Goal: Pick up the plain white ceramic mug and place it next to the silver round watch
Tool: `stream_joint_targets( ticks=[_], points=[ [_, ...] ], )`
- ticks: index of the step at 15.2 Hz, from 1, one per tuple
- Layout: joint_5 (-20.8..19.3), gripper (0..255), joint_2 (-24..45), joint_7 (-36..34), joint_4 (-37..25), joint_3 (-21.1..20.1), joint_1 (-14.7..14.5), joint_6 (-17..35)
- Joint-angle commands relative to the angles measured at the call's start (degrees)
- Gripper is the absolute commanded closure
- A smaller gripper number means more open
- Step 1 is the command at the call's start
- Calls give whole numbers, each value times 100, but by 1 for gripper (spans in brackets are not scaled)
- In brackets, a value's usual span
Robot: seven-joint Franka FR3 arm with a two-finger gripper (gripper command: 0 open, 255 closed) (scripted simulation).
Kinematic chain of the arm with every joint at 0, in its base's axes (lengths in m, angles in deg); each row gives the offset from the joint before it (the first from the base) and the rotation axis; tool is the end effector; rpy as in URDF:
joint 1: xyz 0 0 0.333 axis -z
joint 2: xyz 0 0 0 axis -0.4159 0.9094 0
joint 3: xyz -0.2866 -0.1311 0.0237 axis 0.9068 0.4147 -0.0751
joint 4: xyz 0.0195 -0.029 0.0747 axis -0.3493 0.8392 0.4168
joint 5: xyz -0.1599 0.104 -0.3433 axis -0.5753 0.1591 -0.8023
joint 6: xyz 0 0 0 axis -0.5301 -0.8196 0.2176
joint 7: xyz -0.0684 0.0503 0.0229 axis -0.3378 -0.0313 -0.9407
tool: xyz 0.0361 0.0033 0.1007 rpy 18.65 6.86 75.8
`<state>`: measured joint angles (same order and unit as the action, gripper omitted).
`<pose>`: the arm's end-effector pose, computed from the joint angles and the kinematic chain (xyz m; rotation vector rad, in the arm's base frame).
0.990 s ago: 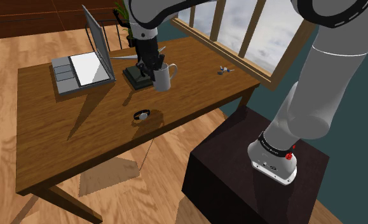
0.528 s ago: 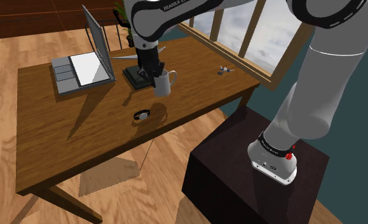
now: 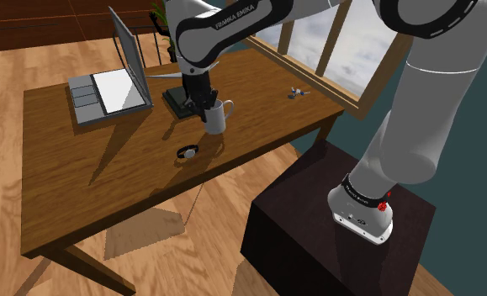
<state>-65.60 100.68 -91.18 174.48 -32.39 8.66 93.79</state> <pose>0.5488 0.2359 0.3595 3.1001 0.0816 -0.2623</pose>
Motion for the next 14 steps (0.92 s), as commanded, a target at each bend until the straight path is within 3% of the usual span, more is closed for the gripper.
stream_joint_targets(
  ticks=[1,4,5,10,14],
  points=[
    [-1,255,6,-1,-2,0,0,6],
    [-1,255,6,-1,-2,0,0,6],
    [-1,0,6,-1,-2,0,-1,6],
    [-1,0,6,-1,-2,0,-1,6],
    [13,0,-111,9,-589,-1,9,-697]
  ],
)
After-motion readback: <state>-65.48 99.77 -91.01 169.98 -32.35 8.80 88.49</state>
